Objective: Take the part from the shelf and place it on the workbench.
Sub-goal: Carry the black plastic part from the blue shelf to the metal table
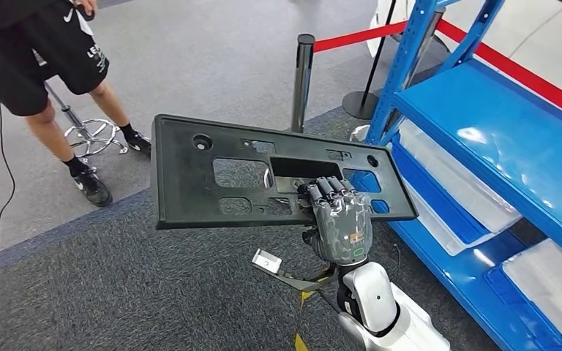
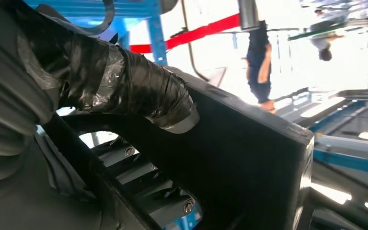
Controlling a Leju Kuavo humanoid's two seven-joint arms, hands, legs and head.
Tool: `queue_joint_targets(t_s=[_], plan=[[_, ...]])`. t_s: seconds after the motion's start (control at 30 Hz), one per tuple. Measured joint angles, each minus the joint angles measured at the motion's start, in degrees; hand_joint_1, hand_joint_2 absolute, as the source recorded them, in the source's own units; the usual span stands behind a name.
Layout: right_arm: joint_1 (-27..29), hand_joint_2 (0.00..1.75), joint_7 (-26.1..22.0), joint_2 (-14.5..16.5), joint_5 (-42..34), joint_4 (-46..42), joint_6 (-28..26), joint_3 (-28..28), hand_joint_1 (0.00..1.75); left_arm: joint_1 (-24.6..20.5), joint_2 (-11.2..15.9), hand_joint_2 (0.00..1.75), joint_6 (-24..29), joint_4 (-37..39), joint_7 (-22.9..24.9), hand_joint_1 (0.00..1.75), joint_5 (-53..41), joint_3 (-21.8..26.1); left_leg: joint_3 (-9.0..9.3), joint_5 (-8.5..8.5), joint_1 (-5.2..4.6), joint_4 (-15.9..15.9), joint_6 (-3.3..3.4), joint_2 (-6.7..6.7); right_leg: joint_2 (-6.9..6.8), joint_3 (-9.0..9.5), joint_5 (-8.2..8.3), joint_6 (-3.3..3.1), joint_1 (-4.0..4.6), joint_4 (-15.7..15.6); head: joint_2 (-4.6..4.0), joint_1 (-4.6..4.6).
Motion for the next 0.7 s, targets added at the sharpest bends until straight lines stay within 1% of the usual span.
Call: queue_joint_targets(t_s=[0.03, 0.07, 0.1, 0.13, 0.17, 0.2, 0.23, 0.27, 0.3, 0.33, 0.37, 0.4, 0.43, 0.47, 0.5, 0.53, 0.57, 0.6, 0.63, 0.67, 0.7], plan=[[0.3, 1.75, 0.2, -0.4, -0.1, -0.3, -0.1, 0.0, 1.75, 0.0, -0.1, 0.0, 0.0, 0.0, 0.0, 0.0, -0.3, 0.0, -0.18, -0.13, -0.03, 0.4, -0.17, -0.87, 1.28, 1.44, 1.4, -0.16, -0.12, -3.6, 0.0, -0.02], [1.0, 1.75, 0.4, -1.1, -0.2, -0.9, -0.3, -0.1, 1.75, 0.0, -0.2, 0.0, 0.1, 0.0, 0.0, 0.0, -0.6, 0.0, -0.43, -0.19, 0.04, 0.6, -0.41, -1.62, 2.29, 2.41, 2.08, -0.25, -0.16, -6.0, 0.0, -0.03], [2.2, 1.75, 0.7, -2.2, -0.4, -1.9, -0.5, -0.3, 1.75, 0.1, -0.5, 0.0, 0.2, 0.0, -0.2, 0.0, -1.0, 0.0, -0.68, -0.19, 0.14, 0.7, -0.7, -2.4, 2.79, 2.79, 1.97, -0.34, -0.15, -7.0, -0.01, -0.04], [3.9, 1.75, 1.0, -3.6, -0.7, -3.4, -0.9, -0.7, 1.75, 0.3, -0.9, 0.0, 0.6, 0.0, -0.4, 0.0, -1.4, 0.0, -0.88, -0.11, 0.24, 0.7, -1.04, -3.26, 2.34, 2.98, 1.85, -0.36, -0.06, -7.4, -0.01, -0.04], [5.9, 1.75, 1.2, -5.2, -1.0, -5.0, -1.6, -1.4, 1.75, 0.6, -1.3, 0.0, 1.0, 0.0, -0.6, 0.0, -1.8, 0.0, -0.99, -0.02, 0.29, 0.6, -1.37, -4.02, 1.46, 3.27, 1.9, -0.52, -0.19, -7.6, -0.01, -0.01], [8.0, 1.75, 1.1, -6.9, -1.3, -6.7, -2.4, -2.6, 1.75, 1.0, -1.9, 0.0, 1.5, 0.0, -0.9, 0.0, -2.0, 0.0, -1.11, -0.2, 0.18, 0.8, -1.63, -3.72, 0.61, 3.71, 1.98, -0.75, -0.33, -7.9, -0.01, -0.05], [10.1, 1.75, 0.9, -8.5, -1.7, -8.3, -3.2, -4.1, 1.75, 1.3, -2.4, 0.0, 2.0, 0.0, -1.1, 0.0, -2.2, 0.0, -1.57, -0.9, 0.04, 1.8, -1.88, -2.34, -0.28, 4.17, 2.11, -1.04, -0.51, -8.4, -0.01, -0.25], [12.0, 1.75, 0.3, -10.0, -2.0, -9.7, -3.9, -5.7, 1.75, 1.4, -2.8, 0.0, 2.3, 0.0, -1.2, 0.0, -2.4, 0.0, -2.55, -2.2, -0.06, 3.9, -2.14, -0.31, -1.15, 4.55, 2.22, -1.32, -0.68, -8.7, -0.01, -0.43], [13.6, 1.75, -0.4, -11.2, -2.3, -10.8, -4.3, -7.3, 1.75, 1.3, -3.2, 0.0, 2.5, 0.0, -1.4, 0.0, -2.5, 0.0, -4.01, -3.93, 0.03, 7.1, -2.42, 2.1, -1.91, 4.73, 2.23, -1.49, -0.54, -8.9, -0.01, -0.62], [14.9, 1.75, -1.2, -12.1, -2.5, -11.7, -4.5, -8.6, 1.75, 1.1, -3.4, 0.0, 2.7, 0.0, -1.6, 0.0, -2.5, 0.0, -5.81, -5.66, 0.25, 10.8, -2.74, 3.64, -2.67, 4.78, 2.19, -1.6, -0.47, -8.9, -0.01, -0.74], [15.8, 1.75, -1.9, -12.7, -2.6, -12.5, -4.5, -9.6, 1.75, 0.9, -3.5, 0.0, 2.7, 0.0, -1.7, 0.0, -2.5, 0.0, -7.37, -6.82, 0.48, 14.1, -3.03, 4.36, -3.38, 4.79, 2.11, -1.58, -0.42, -8.9, -0.01, -0.73], [16.5, 1.75, -2.5, -13.2, -2.7, -13.1, -4.4, -10.4, 1.75, 0.8, -3.6, 0.0, 2.8, 0.0, -1.8, 0.0, -2.5, 0.0, -8.14, -7.0, 0.67, 15.7, -3.27, 4.66, -4.07, 4.82, 2.01, -1.51, -0.43, -8.8, -0.01, -0.74], [16.9, 1.75, -3.0, -13.5, -2.7, -13.6, -4.3, -11.0, 1.75, 0.7, -3.7, 0.0, 2.8, 0.0, -1.8, 0.0, -2.5, 0.0, -7.87, -6.21, 0.81, 15.3, -3.44, 4.83, -4.71, 4.87, 1.88, -1.4, -0.49, -8.8, 0.0, -0.74], [17.1, 1.75, -3.3, -13.6, -2.7, -14.1, -4.2, -11.6, 1.75, 0.7, -3.8, 0.0, 2.8, 0.0, -1.9, 0.0, -2.5, 0.0, -6.47, -4.63, 0.89, 12.8, -3.5, 5.18, -5.3, 4.97, 1.73, -1.24, -0.55, -8.7, 0.0, -0.75], [17.2, 1.75, -3.5, -13.7, -2.7, -14.5, -4.1, -12.0, 1.75, 0.6, -3.8, 0.0, 2.8, 0.0, -1.9, 0.0, -2.5, 0.0, -4.24, -2.83, 0.91, 8.6, -3.46, 5.98, -5.89, 5.15, 1.54, -1.02, -0.59, -8.6, -0.01, -0.75], [17.2, 1.75, -3.6, -13.8, -2.7, -14.8, -4.0, -12.4, 1.75, 0.6, -3.8, 0.0, 2.8, 0.0, -1.9, 0.0, -2.5, 0.0, -2.24, -1.65, 0.72, 5.0, -3.21, 7.02, -6.44, 5.36, 1.36, -0.75, -0.5, -8.6, -0.01, -0.75], [17.2, 1.75, -3.6, -13.9, -2.7, -15.0, -3.9, -12.7, 1.75, 0.4, -3.9, 0.0, 2.8, 0.0, -1.9, 0.0, -2.5, 0.0, -0.73, -0.88, 0.51, 2.1, -2.83, 7.84, -6.99, 5.55, 1.19, -0.43, -0.39, -8.6, -0.01, -0.74], [17.2, 1.75, -3.7, -14.1, -2.7, -15.2, -3.9, -13.0, 1.75, 0.3, -3.9, 0.0, 2.8, 0.0, -1.9, 0.0, -2.5, 0.0, -0.01, -0.68, 0.27, 0.6, -2.41, 8.25, -7.55, 5.71, 1.08, -0.08, -0.27, -8.7, -0.01, -0.73], [17.3, 1.75, -3.7, -14.2, -2.7, -15.4, -3.8, -13.2, 1.75, 0.2, -3.9, 0.0, 2.8, 0.0, -1.9, 0.0, -2.5, 0.0, -0.07, -0.78, 0.03, 0.5, -1.95, 8.0, -8.09, 5.84, 1.06, 0.26, -0.15, -8.8, 0.0, -0.73], [17.4, 1.75, -3.7, -14.4, -2.7, -15.6, -3.8, -13.4, 1.75, 0.2, -4.0, 0.0, 2.8, 0.0, -1.9, 0.0, -2.5, 0.0, -0.12, -0.61, -0.05, 0.2, -1.54, 7.27, -8.65, 6.03, 1.05, 0.65, -0.16, -8.9, 0.0, -0.73], [17.5, 1.75, -3.7, -14.5, -2.7, -15.9, -3.8, -13.6, 1.75, 0.3, -4.0, 0.0, 2.8, 0.0, -1.9, 0.0, -2.5, 0.0, -0.06, -0.43, 0.03, 0.0, -1.11, 6.56, -8.48, 6.18, 0.88, 1.04, -0.28, -9.0, 0.0, -0.7]])
